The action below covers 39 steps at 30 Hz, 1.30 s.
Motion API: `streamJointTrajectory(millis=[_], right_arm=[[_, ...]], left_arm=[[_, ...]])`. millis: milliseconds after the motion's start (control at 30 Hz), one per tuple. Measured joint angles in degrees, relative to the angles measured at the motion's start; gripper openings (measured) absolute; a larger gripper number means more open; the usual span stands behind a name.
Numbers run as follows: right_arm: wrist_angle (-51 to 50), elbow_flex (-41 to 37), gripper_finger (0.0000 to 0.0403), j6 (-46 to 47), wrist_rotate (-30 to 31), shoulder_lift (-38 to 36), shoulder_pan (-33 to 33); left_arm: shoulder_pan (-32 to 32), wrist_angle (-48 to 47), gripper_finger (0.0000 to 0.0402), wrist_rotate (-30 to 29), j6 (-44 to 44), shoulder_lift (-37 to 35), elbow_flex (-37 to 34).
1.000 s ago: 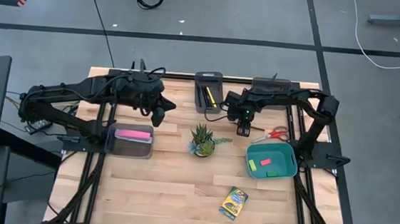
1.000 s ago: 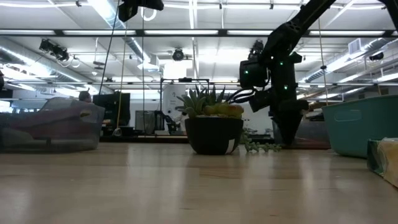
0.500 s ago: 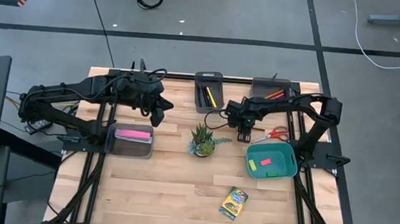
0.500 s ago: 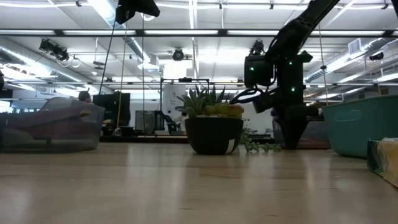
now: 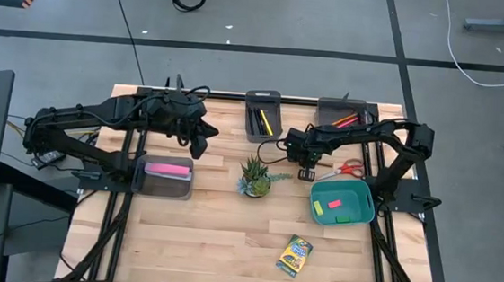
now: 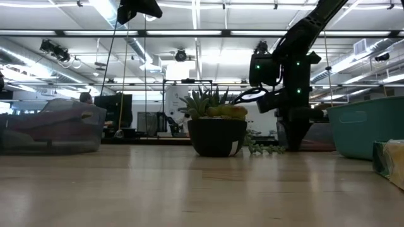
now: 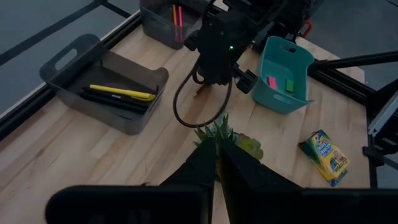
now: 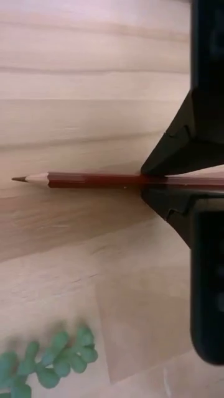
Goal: Sort crayons/erasers/pens/pencils in bins
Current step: Put the red pencil into the right black bin
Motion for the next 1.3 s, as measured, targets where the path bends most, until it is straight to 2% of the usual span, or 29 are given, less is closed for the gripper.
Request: streamJointTrajectory(millis=[300,500,767,1000,1300], right_arm=[[1.2,-0.2,0.0048,-0.8,0.3,-0.1,0.0],[1.2,-0.5,0.0046,0.7,0.1,-2.9,-0.1],[-1.8,-0.3,0.0041,1.3,-1.1,-3.4,-0.2],[-7.9,3.8,0.0039,1.6,-1.7,-3.2,-0.2],[-17.4,10.1,0.0039,1.5,-2.9,-3.4,-0.3]], left_arm=[[0.0,0.0,0.0027,-0.9,-0.2,0.0,0.0],[0.0,0.0,0.0031,-1.3,-0.2,0.0,0.0],[0.1,0.0,0.0024,-1.8,-0.2,0.0,0.0],[0.1,0.1,0.0034,-1.8,0.7,0.0,0.0],[0.1,0.1,0.0027,-1.8,1.3,0.0,0.0]])
